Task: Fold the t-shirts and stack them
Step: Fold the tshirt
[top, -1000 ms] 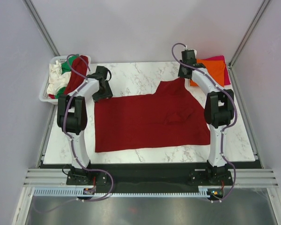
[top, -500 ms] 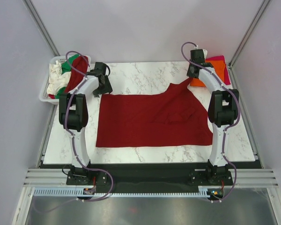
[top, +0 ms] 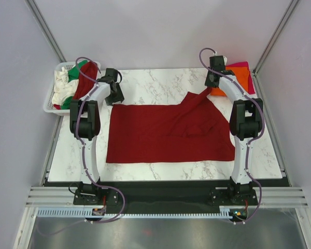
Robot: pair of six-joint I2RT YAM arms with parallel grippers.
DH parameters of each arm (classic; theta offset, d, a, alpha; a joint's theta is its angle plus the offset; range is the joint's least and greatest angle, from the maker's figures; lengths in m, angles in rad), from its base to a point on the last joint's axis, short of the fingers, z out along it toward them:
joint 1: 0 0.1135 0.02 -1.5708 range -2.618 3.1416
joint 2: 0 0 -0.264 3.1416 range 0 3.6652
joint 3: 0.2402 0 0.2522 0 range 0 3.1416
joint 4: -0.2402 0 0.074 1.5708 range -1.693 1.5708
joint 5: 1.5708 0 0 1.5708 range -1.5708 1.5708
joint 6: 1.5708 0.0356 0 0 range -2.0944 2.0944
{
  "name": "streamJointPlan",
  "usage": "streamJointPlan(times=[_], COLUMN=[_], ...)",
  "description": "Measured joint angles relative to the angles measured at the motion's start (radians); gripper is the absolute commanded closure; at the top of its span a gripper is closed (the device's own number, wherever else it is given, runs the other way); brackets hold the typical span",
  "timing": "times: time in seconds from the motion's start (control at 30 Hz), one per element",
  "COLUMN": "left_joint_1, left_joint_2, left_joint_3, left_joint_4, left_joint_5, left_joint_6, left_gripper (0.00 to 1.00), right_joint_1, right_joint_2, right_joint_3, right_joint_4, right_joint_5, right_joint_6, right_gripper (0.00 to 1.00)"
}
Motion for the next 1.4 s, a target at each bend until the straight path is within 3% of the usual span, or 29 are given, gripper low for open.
streamJointPlan(times=[0.03, 0.13, 0.17, 0.23, 0.6, 0.9, 1.17, 1.4], left_joint_1=[0.001, 0.003, 0.004, 0.007, 0.006, 0.006, 0.006, 0.006], left_joint_2=[0.000, 0.000, 0.000, 0.000, -0.027, -0.233, -0.432, -0.566], left_joint_3=[0.000, 0.000, 0.000, 0.000, -0.022, -0.060, -0.188, -0.332], left_joint_4=[0.002, 0.002, 0.001, 0.001, -0.005, -0.036, -0.055, -0.068], left_joint_5=[-0.001, 0.001, 0.001, 0.006, -0.001, -0.049, -0.073, -0.075], left_joint_6=[0.000, 0.002, 0.001, 0.001, 0.003, 0.004, 0.004, 0.004], left_gripper=[0.47, 0.74, 0.88, 0.98, 0.98, 0.98, 0.98, 0.98], right_joint_1=[0.000, 0.000, 0.000, 0.000, 0.027, 0.062, 0.079, 0.094], right_joint_2=[0.000, 0.000, 0.000, 0.000, 0.000, -0.053, -0.297, -0.511], right_joint_3=[0.000, 0.000, 0.000, -0.006, -0.014, 0.001, -0.103, -0.288], right_joint_4=[0.000, 0.001, 0.001, 0.003, -0.001, -0.035, -0.049, -0.050], right_joint_5=[0.000, -0.001, -0.002, -0.004, -0.078, -0.143, -0.159, -0.161], right_joint_6=[0.000, 0.003, 0.004, 0.005, 0.006, 0.005, 0.003, 0.003], right_gripper=[1.00, 1.00, 1.00, 1.00, 1.00, 1.00, 1.00, 1.00])
